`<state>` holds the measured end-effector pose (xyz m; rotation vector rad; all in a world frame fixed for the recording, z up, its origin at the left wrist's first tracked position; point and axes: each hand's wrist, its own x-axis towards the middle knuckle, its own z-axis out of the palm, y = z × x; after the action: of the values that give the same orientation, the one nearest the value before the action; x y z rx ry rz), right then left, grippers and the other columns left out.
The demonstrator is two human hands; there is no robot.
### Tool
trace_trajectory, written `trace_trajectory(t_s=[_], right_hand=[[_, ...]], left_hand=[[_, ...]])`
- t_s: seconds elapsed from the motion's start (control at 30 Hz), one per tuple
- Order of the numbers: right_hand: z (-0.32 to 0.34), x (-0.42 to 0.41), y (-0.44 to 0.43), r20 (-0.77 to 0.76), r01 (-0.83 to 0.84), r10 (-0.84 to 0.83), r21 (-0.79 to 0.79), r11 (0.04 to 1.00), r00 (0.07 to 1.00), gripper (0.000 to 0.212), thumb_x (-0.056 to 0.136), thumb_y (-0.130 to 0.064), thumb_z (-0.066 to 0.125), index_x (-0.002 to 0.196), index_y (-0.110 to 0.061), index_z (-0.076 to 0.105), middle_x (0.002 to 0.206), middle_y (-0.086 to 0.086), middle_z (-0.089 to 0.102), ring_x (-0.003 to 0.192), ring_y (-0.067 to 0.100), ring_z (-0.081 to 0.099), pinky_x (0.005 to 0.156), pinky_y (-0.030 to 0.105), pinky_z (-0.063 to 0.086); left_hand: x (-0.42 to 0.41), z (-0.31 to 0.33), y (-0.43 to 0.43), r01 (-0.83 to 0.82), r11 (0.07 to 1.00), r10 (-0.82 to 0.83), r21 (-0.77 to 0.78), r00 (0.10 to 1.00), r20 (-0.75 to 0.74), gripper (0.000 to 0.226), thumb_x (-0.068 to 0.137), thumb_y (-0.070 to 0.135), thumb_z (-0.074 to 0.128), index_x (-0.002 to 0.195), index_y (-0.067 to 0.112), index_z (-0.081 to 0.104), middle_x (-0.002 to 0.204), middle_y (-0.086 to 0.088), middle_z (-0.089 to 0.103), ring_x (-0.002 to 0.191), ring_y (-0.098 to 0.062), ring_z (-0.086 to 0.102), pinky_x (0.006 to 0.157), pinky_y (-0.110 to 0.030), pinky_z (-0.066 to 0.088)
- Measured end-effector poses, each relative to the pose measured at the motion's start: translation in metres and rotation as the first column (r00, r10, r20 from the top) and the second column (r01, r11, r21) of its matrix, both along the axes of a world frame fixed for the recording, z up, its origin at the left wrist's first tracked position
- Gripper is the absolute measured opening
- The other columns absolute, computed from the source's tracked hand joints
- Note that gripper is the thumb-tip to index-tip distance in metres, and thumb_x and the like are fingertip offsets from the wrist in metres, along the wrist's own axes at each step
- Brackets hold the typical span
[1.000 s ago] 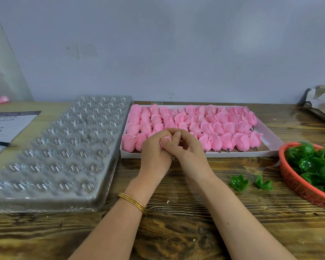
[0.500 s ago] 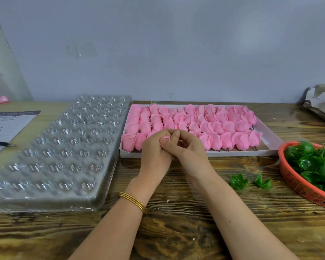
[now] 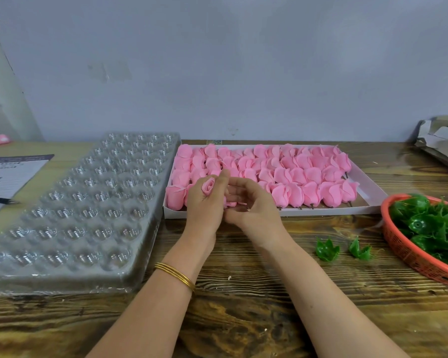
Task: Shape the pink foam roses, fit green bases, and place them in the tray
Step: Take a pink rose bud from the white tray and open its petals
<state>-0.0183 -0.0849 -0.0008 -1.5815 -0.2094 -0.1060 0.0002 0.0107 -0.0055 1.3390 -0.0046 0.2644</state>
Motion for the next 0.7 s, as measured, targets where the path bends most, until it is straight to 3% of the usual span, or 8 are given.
trace_trajectory(t_s=[0.13,0.23,0.33,0.43,0.6,0.7], right_hand=[[-0.0032,0.0003,0.0024,0.025,-0.015,0.016,-0.014,1.000,1.000,0.051,0.071,0.016,0.073,0.108,-0.015,0.056,0.094,0.001,0.064,0.078,0.001,0.061,0.073,0.018,0.053],[-0.0045,-0.0002,0.0045,0.038,0.021,-0.019,-0.046,0.999,0.999,0.044,0.072,0.009,0.078,0.103,-0.013,0.056,0.090,0.000,0.064,0.076,0.003,0.060,0.071,0.018,0.052],[-0.0053,0.0006,0.0046,0.053,0.053,-0.049,-0.081,0.995,0.997,0.035,0.074,0.004,0.078,0.092,-0.018,0.058,0.084,-0.008,0.063,0.069,0.000,0.058,0.067,0.016,0.049],[-0.0054,0.0018,0.0027,0.058,0.038,-0.033,-0.091,0.995,0.998,0.030,0.077,0.004,0.076,0.092,-0.018,0.061,0.085,-0.012,0.062,0.069,-0.001,0.056,0.067,0.015,0.049],[-0.0043,0.0023,-0.0010,-0.001,-0.067,0.067,0.041,0.997,0.998,0.029,0.085,0.005,0.068,0.113,-0.004,0.065,0.088,0.001,0.063,0.087,0.015,0.057,0.082,0.025,0.053],[-0.0019,0.0036,-0.0044,-0.023,-0.172,0.174,0.087,0.981,0.984,0.030,0.092,0.005,0.060,0.122,0.005,0.061,0.105,0.023,0.067,0.098,0.022,0.061,0.089,0.029,0.053]], left_hand=[[-0.0006,0.0030,0.0002,0.054,0.988,-0.063,-0.147,0.996,-0.056,0.045,0.094,0.037,0.064,0.051,0.026,0.057,0.060,-0.005,0.062,0.060,-0.017,0.065,0.050,-0.027,0.052],[-0.0010,0.0044,-0.0003,0.065,0.974,-0.085,-0.217,0.993,-0.086,0.038,0.089,0.039,0.067,0.061,0.018,0.053,0.073,-0.016,0.057,0.068,-0.026,0.063,0.056,-0.030,0.054],[-0.0032,0.0082,-0.0006,0.099,0.962,-0.130,-0.253,0.986,-0.107,0.033,0.075,0.044,0.071,0.063,0.016,0.058,0.077,-0.015,0.054,0.074,-0.027,0.058,0.066,-0.034,0.054],[-0.0039,0.0095,0.0011,0.149,0.958,-0.175,-0.247,0.981,-0.088,0.029,0.073,0.040,0.072,0.068,0.012,0.063,0.068,-0.007,0.062,0.067,-0.019,0.064,0.060,-0.029,0.057],[-0.0020,0.0058,0.0043,0.186,0.970,-0.199,-0.155,0.977,-0.073,0.020,0.073,0.035,0.076,0.068,0.016,0.074,0.073,-0.008,0.068,0.077,-0.022,0.068,0.071,-0.034,0.056],[-0.0012,0.0052,0.0061,0.207,0.970,-0.216,-0.125,0.974,-0.065,0.019,0.068,0.036,0.077,0.063,0.019,0.072,0.070,-0.006,0.066,0.076,-0.021,0.065,0.074,-0.036,0.054]])
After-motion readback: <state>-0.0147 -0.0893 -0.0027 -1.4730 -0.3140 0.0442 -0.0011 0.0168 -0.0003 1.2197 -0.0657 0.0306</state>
